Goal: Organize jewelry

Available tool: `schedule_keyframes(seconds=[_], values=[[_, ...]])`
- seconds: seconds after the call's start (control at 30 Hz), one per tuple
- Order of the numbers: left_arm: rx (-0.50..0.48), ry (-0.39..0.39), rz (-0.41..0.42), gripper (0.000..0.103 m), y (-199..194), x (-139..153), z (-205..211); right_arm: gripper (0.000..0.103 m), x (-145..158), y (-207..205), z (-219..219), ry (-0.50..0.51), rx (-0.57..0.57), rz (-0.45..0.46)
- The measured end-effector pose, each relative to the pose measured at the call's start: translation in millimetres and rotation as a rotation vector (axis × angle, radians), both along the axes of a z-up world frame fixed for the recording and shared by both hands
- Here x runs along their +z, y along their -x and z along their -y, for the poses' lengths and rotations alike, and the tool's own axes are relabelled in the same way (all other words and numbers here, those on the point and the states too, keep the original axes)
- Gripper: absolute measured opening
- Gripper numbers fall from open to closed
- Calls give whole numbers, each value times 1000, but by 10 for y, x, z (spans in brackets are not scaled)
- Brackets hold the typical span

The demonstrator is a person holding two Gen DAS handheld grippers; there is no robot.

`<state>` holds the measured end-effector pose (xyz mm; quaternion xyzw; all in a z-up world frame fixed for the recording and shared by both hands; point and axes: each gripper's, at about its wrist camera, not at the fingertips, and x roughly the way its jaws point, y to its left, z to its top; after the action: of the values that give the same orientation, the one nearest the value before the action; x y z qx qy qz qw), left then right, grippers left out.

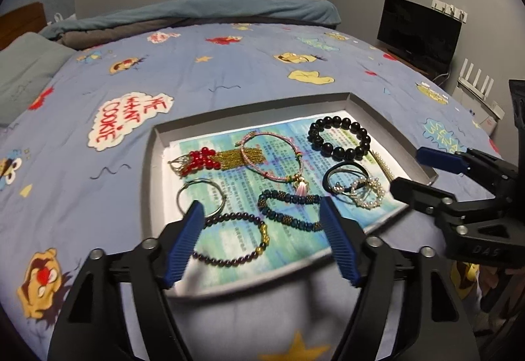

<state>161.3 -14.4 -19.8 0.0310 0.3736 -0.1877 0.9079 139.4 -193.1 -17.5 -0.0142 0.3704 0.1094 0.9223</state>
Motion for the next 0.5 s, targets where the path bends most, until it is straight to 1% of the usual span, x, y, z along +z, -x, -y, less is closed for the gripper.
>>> schedule_keyframes(seconds=[0.1,0.17,0.23,0.37,0.4,0.5], values=[[9,-4,1,83,108,31,-28,78,67,130,25,-3,2,8],[20,-16,7,89,193,55,-47,82,92,206,40,-8,3,10],[32,-28,17,91,297,88,-75,86,111,278,56,-11,3,14],[49,-46,24,94,482,147,-126,93,146,432,111,-18,-10,17],[55,-55,25,94,524,160,-133,96,155,464,115,-18,-15,18],[75,-86,39,95,680,228,-157,97,202,595,137,-9,-28,31]])
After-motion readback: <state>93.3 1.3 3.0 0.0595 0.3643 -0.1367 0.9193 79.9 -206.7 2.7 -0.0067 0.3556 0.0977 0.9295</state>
